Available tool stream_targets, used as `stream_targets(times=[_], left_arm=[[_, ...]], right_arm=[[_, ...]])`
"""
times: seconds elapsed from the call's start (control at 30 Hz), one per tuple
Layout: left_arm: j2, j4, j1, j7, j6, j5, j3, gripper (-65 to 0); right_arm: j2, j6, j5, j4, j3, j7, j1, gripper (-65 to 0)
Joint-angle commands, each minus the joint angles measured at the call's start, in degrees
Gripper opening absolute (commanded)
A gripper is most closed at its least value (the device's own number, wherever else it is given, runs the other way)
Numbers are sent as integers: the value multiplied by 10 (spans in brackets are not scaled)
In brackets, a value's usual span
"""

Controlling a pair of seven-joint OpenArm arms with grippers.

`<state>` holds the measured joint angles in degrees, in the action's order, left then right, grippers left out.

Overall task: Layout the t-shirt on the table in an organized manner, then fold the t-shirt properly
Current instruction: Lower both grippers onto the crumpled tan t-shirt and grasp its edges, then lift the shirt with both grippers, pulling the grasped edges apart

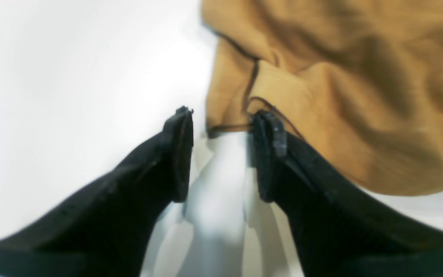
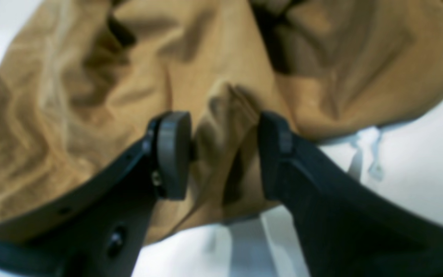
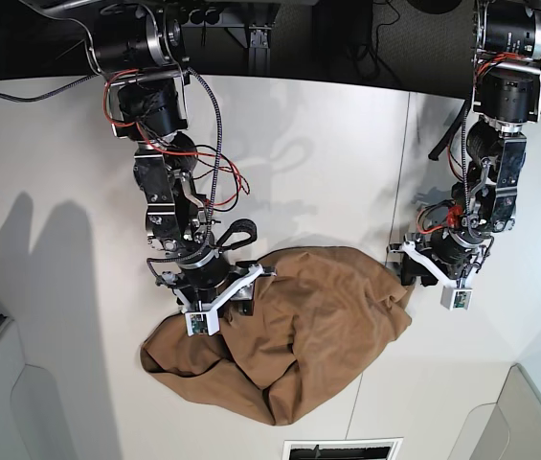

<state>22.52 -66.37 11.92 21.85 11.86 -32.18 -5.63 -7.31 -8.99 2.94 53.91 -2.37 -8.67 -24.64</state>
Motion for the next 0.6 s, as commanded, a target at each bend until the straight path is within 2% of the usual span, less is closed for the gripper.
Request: stream_targets(times=[0.0, 0.07, 0.17, 0.23, 0.27, 0.33, 0.37, 0.47, 0.57], left_arm=[[5, -7, 12, -11, 0, -4, 3, -362], [0, -7, 14, -11, 0, -4, 3, -362], [-6, -7, 14, -22, 0, -4, 3, -367], [-9, -7, 14, -26, 0, -4, 3, -412], [-10, -7, 14, -26, -1, -4, 3, -463], [-11, -7, 14, -26, 0, -3, 3, -598], [-11, -7, 14, -27, 0, -2, 3, -650], [-6, -9, 14, -36, 3, 0, 5, -650], [4, -24, 12, -36, 42, 0, 5, -650]], right_arm=[[-5, -2, 0, 1, 0, 18, -18, -369], [-5, -2, 0, -5, 0, 21, -18, -420], [-5, -2, -2, -6, 0, 23, -18, -579], [-5, -2, -2, -6, 0, 27, -20, -631], [-5, -2, -2, -6, 0, 27, -20, -650], [-5, -7, -10, -5, 0, 27, -22, -650], [-5, -21, -20, -5, 0, 27, -23, -650], [-5, -55, -36, 4, 0, 25, -22, -650], [-4, -56, -37, 43, 0, 9, -8, -650]])
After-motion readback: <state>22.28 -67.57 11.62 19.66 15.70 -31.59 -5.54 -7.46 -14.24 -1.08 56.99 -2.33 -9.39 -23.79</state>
